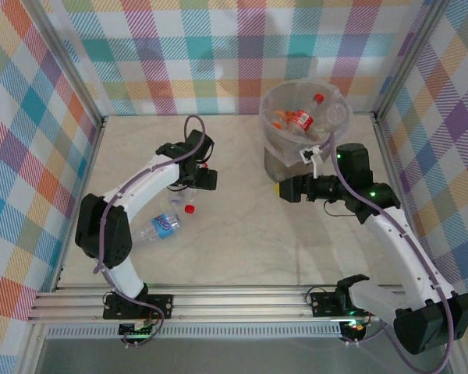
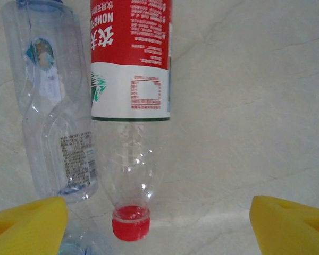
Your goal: Put the plastic bottles in the bin
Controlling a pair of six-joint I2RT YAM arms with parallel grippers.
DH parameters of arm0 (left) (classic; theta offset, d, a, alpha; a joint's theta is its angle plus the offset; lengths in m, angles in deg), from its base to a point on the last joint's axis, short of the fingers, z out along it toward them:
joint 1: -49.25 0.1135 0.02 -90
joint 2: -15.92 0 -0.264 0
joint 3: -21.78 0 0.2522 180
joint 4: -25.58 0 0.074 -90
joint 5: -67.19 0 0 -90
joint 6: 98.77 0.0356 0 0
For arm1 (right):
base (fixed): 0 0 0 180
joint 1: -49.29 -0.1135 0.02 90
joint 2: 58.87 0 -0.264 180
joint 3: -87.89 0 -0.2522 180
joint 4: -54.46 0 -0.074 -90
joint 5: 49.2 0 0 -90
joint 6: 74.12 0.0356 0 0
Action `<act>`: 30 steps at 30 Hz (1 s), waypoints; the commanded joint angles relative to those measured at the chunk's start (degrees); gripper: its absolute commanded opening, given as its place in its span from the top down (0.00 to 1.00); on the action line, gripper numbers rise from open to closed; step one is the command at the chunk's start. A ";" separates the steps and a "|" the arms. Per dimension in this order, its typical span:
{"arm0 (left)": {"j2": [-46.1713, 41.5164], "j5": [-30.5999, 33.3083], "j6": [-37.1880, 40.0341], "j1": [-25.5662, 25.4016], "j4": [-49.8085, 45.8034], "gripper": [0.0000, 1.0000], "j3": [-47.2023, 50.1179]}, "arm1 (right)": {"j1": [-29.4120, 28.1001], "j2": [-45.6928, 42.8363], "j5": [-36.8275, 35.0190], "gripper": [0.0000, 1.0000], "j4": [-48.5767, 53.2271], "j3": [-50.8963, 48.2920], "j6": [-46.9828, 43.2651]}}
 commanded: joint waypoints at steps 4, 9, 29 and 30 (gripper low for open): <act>7.36 -3.14 1.65 2.53 -1.42 0.18 -5.22 | -0.10 -2.47 2.66 0.17 -3.05 -1.49 -1.97; 11.78 -1.52 1.85 3.11 -1.21 0.21 -7.82 | -0.10 -3.44 0.95 0.16 -2.38 -1.41 -2.32; 18.09 -0.63 2.38 4.13 -0.50 0.32 -9.99 | -0.09 -2.54 -0.13 0.16 -1.43 -0.97 -2.34; 17.98 -0.86 2.33 4.09 -0.41 0.33 -9.88 | -0.05 -2.51 -0.25 0.16 -1.51 -0.97 -2.28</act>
